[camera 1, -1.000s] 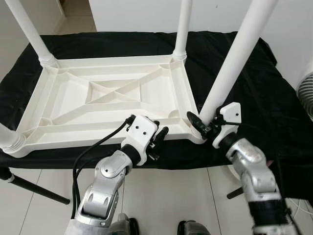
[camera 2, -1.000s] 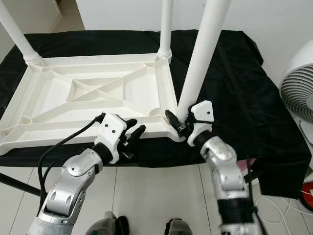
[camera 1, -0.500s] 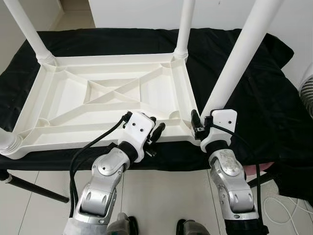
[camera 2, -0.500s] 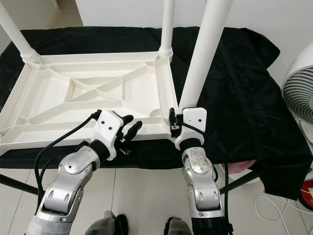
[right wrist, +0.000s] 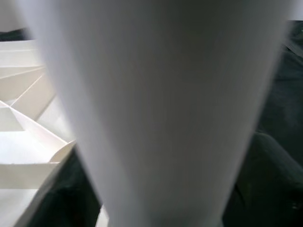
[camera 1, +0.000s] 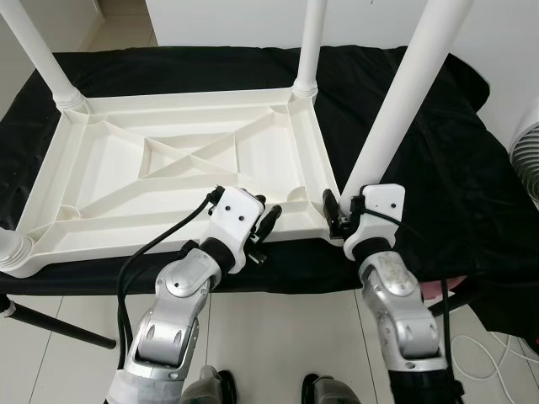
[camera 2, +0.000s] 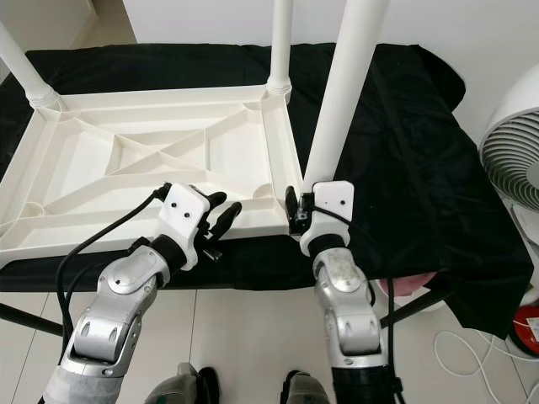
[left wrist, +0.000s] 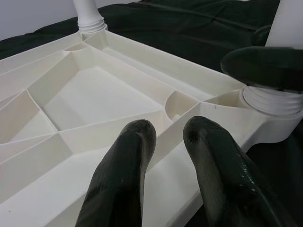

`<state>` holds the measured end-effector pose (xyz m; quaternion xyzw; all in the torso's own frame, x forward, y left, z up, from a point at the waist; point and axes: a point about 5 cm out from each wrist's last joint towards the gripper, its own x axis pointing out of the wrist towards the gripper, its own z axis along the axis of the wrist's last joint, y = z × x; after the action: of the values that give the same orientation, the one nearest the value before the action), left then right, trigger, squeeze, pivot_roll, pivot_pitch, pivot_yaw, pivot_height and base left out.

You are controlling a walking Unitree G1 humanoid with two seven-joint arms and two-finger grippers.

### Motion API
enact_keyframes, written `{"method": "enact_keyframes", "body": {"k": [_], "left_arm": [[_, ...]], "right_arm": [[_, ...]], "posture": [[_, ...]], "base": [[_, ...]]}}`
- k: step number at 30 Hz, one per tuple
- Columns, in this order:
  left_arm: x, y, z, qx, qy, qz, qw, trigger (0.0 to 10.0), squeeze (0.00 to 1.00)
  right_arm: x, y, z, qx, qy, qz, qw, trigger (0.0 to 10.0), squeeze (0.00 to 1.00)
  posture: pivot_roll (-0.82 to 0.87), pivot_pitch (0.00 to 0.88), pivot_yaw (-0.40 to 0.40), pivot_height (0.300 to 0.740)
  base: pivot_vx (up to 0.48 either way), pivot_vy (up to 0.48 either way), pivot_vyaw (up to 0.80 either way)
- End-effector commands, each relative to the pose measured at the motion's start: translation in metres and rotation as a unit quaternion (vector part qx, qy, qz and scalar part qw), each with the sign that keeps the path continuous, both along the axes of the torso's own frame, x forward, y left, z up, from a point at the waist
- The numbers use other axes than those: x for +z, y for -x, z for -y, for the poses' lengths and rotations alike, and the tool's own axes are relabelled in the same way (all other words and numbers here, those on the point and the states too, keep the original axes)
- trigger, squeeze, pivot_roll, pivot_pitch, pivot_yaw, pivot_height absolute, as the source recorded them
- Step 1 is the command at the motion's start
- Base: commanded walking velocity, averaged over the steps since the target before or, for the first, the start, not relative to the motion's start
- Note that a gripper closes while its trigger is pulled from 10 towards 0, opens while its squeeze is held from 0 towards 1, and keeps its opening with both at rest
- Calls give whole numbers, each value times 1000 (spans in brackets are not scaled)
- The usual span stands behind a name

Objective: Building children table

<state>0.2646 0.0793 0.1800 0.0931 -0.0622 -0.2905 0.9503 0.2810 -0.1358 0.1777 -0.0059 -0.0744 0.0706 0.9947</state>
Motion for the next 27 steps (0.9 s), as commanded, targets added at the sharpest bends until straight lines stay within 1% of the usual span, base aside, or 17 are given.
{"method": "enact_keyframes", "body": {"k": [1, 2, 3, 6, 7, 9, 11, 13, 18, 19, 20, 21, 22, 23, 24, 25, 27], "left_arm": [[2, -2, -7, 53, -1, 9, 999, 10000, 0], [1, -3, -8, 56, -4, 9, 998, 10000, 0], [1, -3, -8, 57, -4, 9, 998, 10000, 0], [1, -4, -9, 58, -8, 8, 998, 10000, 0], [3, -4, -9, 56, -8, 7, 998, 10000, 0], [4, -4, -9, 54, -10, 6, 998, 10000, 0], [3, -4, -11, 53, -11, 3, 999, 10000, 0], [3, -4, -11, 53, -11, 3, 999, 10000, 0], [-1, 1, -14, 29, -12, -7, 999, 10000, 0], [-1, 1, -14, 29, -12, -7, 999, 10000, 0], [-2, 3, -14, 17, -11, -9, 1000, 10000, 0], [-2, 3, -14, 17, -11, -9, 1000, 10000, 0], [-2, 5, -16, 3, -1, -15, 1000, 10000, 0], [-2, 5, -16, 3, -1, -15, 1000, 10000, 0], [-3, 8, -18, -19, 0, -22, 1000, 10000, 0], [-3, 8, -18, -19, 0, -22, 1000, 10000, 0], [-5, 13, -17, -53, 2, -36, 998, 10000, 0]], "right_arm": [[0, -3, -1, 21, -2, -2, 1000, 10000, 1000], [0, -5, -1, 42, 0, -3, 999, 10000, 757], [0, -7, -1, 72, 5, -5, 997, 10000, 0], [1, -9, 0, 96, 14, -2, 995, 10000, 0], [3, -11, 3, 136, 26, -1, 990, 10000, 0], [4, -12, 5, 148, 30, -1, 989, 10000, 0], [2, -15, 10, 180, 42, -5, 983, 10000, 0], [2, -15, 10, 180, 42, -5, 983, 10000, 0], [-2, -19, 15, 234, 76, -8, 969, 10000, 0], [-2, -19, 15, 234, 76, -8, 969, 10000, 0], [-3, -20, 16, 256, 83, -11, 963, 10000, 0], [-3, -20, 16, 256, 83, -11, 963, 10000, 0], [-4, -20, 16, 279, 87, -15, 956, 10000, 0], [-4, -20, 16, 279, 87, -15, 956, 10000, 0], [-6, -21, 18, 303, 101, -17, 948, 10000, 0], [-6, -21, 18, 303, 101, -17, 948, 10000, 0], [-6, -25, 23, 328, 122, -18, 936, 10000, 0]], "posture": [[-57, 161, 41, 740], [-55, 154, 42, 740], [-55, 150, 43, 740], [-56, 142, 47, 740], [-49, 138, 50, 740], [-44, 129, 56, 740], [-38, 126, 57, 740], [-38, 126, 57, 740], [-48, 100, 58, 740], [-48, 100, 58, 740], [-48, 96, 53, 740], [-48, 96, 53, 740], [-48, 96, 53, 740], [-48, 96, 53, 740], [-55, 76, 58, 740], [-55, 76, 58, 740], [-58, 71, 56, 740]], "base": [[0, 0, 0], [0, 0, 0], [0, 0, 0], [0, 0, 0], [0, 0, 0], [0, 0, 0], [0, 0, 0], [0, 0, 0], [0, 0, 0], [0, 0, 0], [0, 0, 0], [0, 0, 0], [0, 0, 0], [0, 0, 0], [0, 0, 0], [0, 0, 0], [0, 0, 0]]}}
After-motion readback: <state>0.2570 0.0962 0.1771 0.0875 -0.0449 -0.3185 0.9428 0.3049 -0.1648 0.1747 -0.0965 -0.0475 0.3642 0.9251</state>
